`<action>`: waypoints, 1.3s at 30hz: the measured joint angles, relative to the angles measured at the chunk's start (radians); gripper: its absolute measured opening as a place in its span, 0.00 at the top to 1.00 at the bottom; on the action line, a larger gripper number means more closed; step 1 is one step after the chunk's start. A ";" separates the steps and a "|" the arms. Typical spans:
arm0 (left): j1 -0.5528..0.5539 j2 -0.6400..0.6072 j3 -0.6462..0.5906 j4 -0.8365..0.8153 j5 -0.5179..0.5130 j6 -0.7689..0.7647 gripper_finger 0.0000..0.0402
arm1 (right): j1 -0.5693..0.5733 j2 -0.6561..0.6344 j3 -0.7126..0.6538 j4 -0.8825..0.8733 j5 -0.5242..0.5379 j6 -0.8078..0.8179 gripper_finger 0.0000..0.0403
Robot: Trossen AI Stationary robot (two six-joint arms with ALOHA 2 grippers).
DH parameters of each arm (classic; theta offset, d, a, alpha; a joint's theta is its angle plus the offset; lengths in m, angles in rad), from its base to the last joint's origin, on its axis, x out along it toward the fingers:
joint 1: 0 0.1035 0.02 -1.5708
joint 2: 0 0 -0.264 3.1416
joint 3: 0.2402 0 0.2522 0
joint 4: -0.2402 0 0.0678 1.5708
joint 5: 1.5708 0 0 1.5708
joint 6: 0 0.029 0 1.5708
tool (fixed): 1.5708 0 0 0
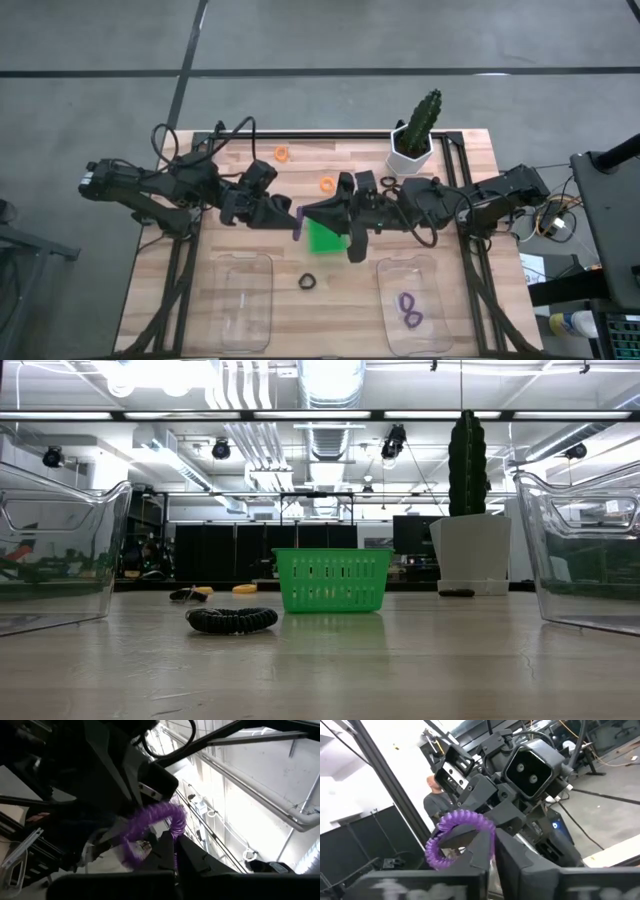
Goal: Sort spring keychains
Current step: Put the purple spring keychain into the right transparent bin
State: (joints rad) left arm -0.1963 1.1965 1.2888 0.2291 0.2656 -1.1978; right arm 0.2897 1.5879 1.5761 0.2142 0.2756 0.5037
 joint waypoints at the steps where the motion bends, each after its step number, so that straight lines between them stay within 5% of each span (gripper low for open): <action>1: 0.000 0.000 0.000 0.000 0.006 0.000 1.00 | 0.000 0.000 0.000 -0.001 0.000 -0.004 0.97; 14: 0.000 -0.022 0.000 0.003 -0.004 -0.008 1.00 | 0.013 0.000 0.000 0.000 -0.085 0.008 0.95; 28: -0.014 -0.048 0.000 -0.065 0.005 -0.008 1.00 | -0.002 0.027 0.000 0.015 -0.074 0.030 0.45; 39: -0.018 -0.019 0.000 -0.064 0.009 -0.001 1.00 | -0.016 0.054 0.000 0.098 -0.086 0.016 0.35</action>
State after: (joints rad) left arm -0.2142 1.1776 1.2884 0.1650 0.2747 -1.1991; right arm 0.2738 1.6414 1.5765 0.3126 0.1898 0.5193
